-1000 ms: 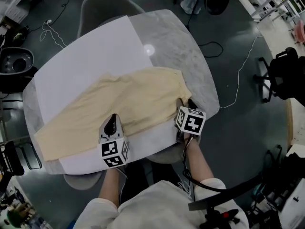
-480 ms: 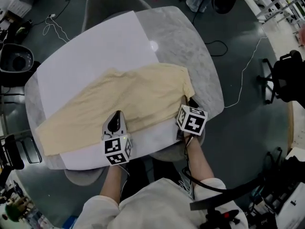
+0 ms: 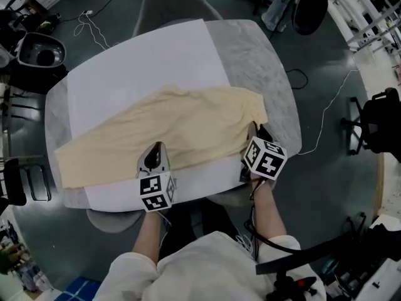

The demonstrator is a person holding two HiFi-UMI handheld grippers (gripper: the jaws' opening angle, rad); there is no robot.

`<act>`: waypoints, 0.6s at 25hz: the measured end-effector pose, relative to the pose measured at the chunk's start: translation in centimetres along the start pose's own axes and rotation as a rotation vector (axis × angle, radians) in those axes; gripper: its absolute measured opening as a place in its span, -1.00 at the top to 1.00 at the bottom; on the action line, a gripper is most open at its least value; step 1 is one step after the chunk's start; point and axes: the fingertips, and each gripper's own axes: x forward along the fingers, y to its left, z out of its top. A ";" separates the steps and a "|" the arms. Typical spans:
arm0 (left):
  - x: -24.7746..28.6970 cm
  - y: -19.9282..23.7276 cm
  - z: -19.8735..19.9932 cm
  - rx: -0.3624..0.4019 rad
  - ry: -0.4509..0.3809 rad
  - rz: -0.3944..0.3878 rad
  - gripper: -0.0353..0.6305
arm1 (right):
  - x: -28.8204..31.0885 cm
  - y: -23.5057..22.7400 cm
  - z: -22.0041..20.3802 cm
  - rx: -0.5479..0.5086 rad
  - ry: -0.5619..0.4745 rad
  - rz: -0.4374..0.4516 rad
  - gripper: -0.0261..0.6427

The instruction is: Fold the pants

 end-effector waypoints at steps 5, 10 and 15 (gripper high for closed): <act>-3.5 3.7 0.3 -0.055 -0.043 0.064 0.84 | -1.6 4.6 1.8 -0.072 -0.045 0.047 0.76; -7.0 8.2 0.5 -0.112 -0.070 0.124 0.84 | -3.7 10.3 3.3 -0.137 -0.084 0.101 0.76; -10.2 12.5 0.7 -0.156 -0.086 0.175 0.84 | -5.7 16.8 4.1 -0.212 -0.111 0.170 0.76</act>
